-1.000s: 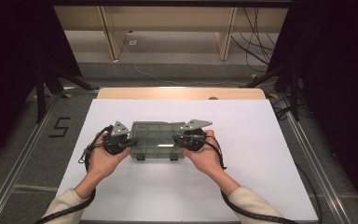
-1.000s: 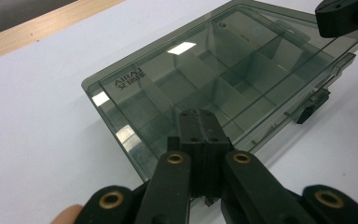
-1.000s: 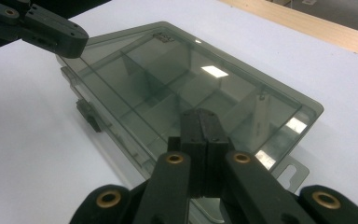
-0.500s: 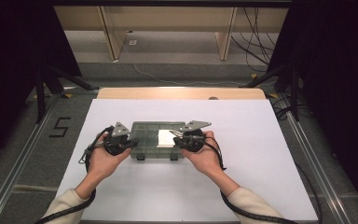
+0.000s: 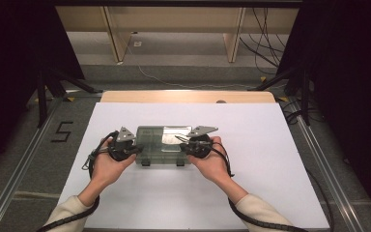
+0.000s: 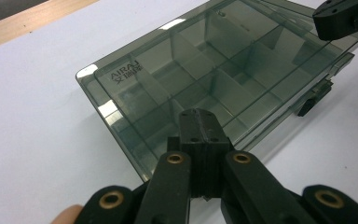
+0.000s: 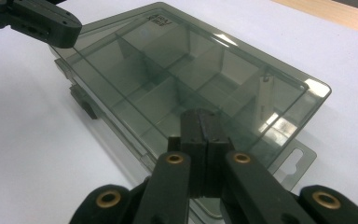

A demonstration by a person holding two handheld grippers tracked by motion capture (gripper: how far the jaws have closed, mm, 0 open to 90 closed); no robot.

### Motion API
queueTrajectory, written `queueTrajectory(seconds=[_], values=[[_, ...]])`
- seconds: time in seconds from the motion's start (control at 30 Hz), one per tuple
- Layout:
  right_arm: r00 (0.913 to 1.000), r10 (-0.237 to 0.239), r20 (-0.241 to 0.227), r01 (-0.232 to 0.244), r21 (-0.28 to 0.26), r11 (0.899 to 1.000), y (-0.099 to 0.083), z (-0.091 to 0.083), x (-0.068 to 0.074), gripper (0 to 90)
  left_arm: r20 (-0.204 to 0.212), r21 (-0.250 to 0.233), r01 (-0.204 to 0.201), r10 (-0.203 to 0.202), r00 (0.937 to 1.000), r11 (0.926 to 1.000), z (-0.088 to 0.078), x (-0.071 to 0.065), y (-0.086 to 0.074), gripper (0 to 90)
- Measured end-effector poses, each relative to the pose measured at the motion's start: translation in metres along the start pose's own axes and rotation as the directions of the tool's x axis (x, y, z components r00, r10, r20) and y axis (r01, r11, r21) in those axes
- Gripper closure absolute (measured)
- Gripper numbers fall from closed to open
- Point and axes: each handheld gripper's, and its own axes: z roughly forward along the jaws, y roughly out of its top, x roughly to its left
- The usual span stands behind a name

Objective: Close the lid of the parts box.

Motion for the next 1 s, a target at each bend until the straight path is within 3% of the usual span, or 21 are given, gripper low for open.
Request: queueTrajectory(seconds=[0.17,0.27,0.3,0.33,0.67,0.7,0.77,0.8,0.83,0.87,1.0], values=[[0.9998,-0.015,0.014,0.016,-0.019,1.000,-0.0009,0.0014,-0.0010,90.0,0.003,0.002,-0.001,0.001,1.0000,1.0000,0.0001,-0.0003,-0.0002,89.5],[1.0000,-0.009,0.002,0.009,-0.002,1.000,-0.0005,0.0004,-0.0010,90.0,0.003,0.008,-0.004,0.004,1.0000,1.0000,0.0001,-0.0005,-0.0002,89.5],[0.9999,-0.010,0.000,0.010,-0.004,1.000,-0.0007,0.0008,-0.0010,90.0,0.008,0.015,-0.015,0.015,0.9999,0.9998,0.0000,0.0004,-0.0002,89.5],[1.0000,0.002,-0.001,-0.002,0.003,1.000,-0.0005,0.0003,-0.0003,90.0,0.015,0.048,-0.051,0.050,0.9986,0.9975,-0.0021,0.0029,0.0002,89.5],[1.0000,-0.004,0.008,0.004,0.014,1.000,-0.0030,0.0030,-0.0020,90.0,0.017,0.055,-0.054,0.053,0.9984,0.9970,0.0004,0.0026,-0.0011,89.5],[0.9999,0.009,0.007,-0.009,0.019,1.000,-0.0030,0.0028,-0.0011,90.0,0.010,0.016,-0.003,0.003,0.9999,0.9999,0.0040,-0.0010,-0.0022,89.5],[0.9999,0.011,0.011,-0.011,0.011,1.000,-0.0040,0.0042,-0.0005,90.0,0.013,0.025,-0.007,0.006,0.9999,0.9997,0.0041,-0.0011,-0.0024,89.5],[0.9998,0.012,0.017,-0.012,0.001,1.000,-0.0047,0.0053,-0.0002,90.0,0.013,0.062,-0.051,0.050,0.9986,0.9968,0.0016,0.0015,-0.0019,89.5],[0.9997,-0.007,0.022,0.007,-0.006,1.000,-0.0053,0.0065,-0.0011,90.0,0.020,0.061,-0.048,0.047,0.9987,0.9970,0.0021,0.0017,-0.0021,89.5],[0.9998,0.014,0.010,-0.014,0.017,1.000,-0.0045,0.0047,-0.0002,90.0,0.018,0.059,-0.045,0.044,0.9989,0.9972,0.0024,0.0016,-0.0023,89.5],[1.0000,-0.006,0.007,0.006,0.028,1.000,-0.0054,0.0054,-0.0017,90.0,0.016,0.062,-0.050,0.050,0.9986,0.9968,0.0032,0.0018,-0.0029,89.5]])
